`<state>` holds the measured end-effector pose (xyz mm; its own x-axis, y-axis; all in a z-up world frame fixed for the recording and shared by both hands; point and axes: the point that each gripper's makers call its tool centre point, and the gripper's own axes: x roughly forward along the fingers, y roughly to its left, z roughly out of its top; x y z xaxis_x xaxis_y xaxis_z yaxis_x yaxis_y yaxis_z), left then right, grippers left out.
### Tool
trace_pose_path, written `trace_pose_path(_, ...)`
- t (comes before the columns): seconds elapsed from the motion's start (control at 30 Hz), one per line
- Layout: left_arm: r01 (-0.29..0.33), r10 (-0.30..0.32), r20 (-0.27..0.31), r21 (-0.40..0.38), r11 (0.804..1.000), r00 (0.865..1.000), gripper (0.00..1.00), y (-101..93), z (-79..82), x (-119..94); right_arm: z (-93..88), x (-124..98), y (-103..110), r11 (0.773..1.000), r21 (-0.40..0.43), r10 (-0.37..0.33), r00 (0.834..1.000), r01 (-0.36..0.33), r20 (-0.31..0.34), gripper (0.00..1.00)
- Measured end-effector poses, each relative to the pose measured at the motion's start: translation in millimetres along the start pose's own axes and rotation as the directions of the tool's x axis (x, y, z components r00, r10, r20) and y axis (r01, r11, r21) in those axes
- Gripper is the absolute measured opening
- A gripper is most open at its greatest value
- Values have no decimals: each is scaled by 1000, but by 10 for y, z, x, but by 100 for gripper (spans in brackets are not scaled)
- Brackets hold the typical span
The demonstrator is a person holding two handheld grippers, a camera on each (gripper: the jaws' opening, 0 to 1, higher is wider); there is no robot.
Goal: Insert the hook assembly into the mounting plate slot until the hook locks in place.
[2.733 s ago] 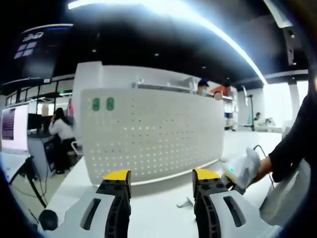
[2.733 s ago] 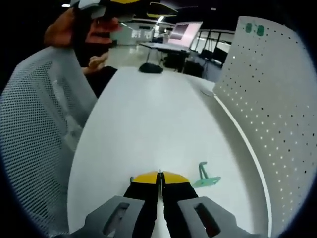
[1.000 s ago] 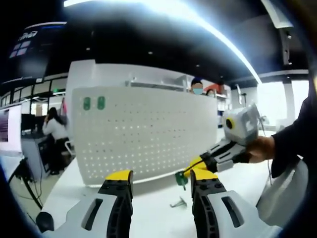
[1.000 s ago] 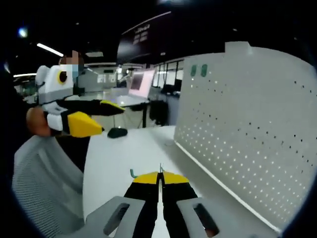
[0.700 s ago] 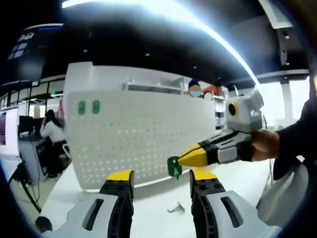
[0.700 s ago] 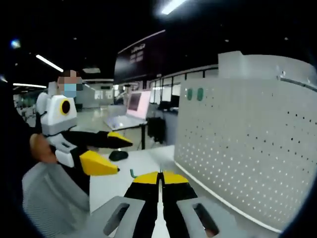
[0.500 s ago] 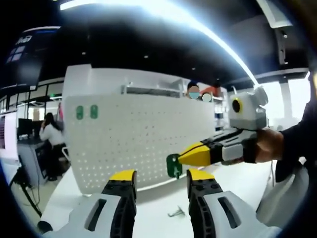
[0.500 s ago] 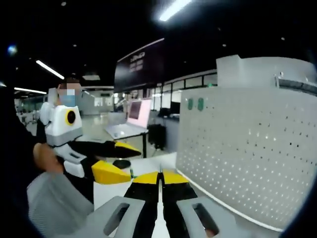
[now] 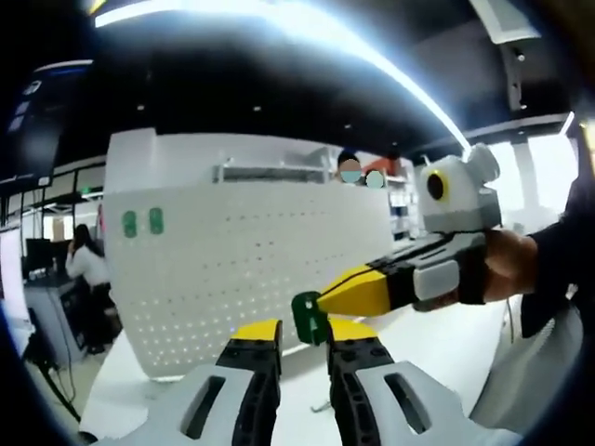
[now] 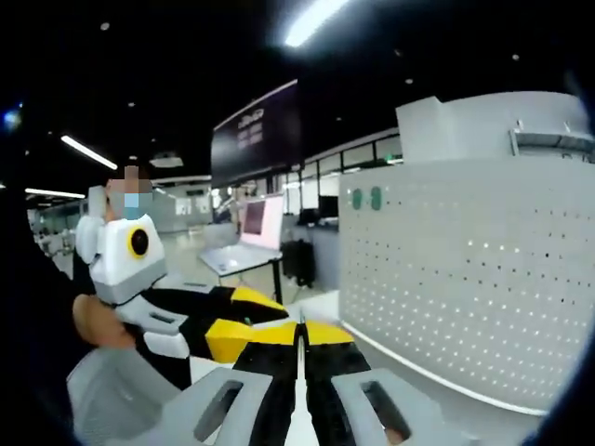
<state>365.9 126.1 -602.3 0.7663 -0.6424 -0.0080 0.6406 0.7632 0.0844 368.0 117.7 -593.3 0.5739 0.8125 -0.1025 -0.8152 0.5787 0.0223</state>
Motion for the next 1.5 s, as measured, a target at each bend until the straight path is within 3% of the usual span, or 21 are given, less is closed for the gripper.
trace_pose_path(0.47, 14, -15, 15, 43, 999, 1000, 4, -51, 44, 22, 37, 5, 79, 1000, 3, 13, 1000, -13, 10, 0)
trace_pose_path(0.87, 9, -9, 22, 24, 1000, 1000, 3, -48, 46, 11, 44, -12, 79, 999, 39, 25, 1000, -26, 14, 0)
trace_pose_path(0.97, 4, -5, 21, 18, 1000, 1000, 3, -35, 44, 6, 70, -30, 53, 999, 38, 15, 1000, -15, 25, 4)
trace_pose_path(1.17, -22, 22, 30, -10, 1000, 999, 3, 74, 97, -2, 59, -95, -67, 997, -56, -45, 999, 45, 12, 6)
trace_pose_path(1.5, -46, 48, 52, -24, 999, 998, 3, 214, 225, 30, 17, -206, -187, 995, -48, -89, 996, 89, 5, 9)
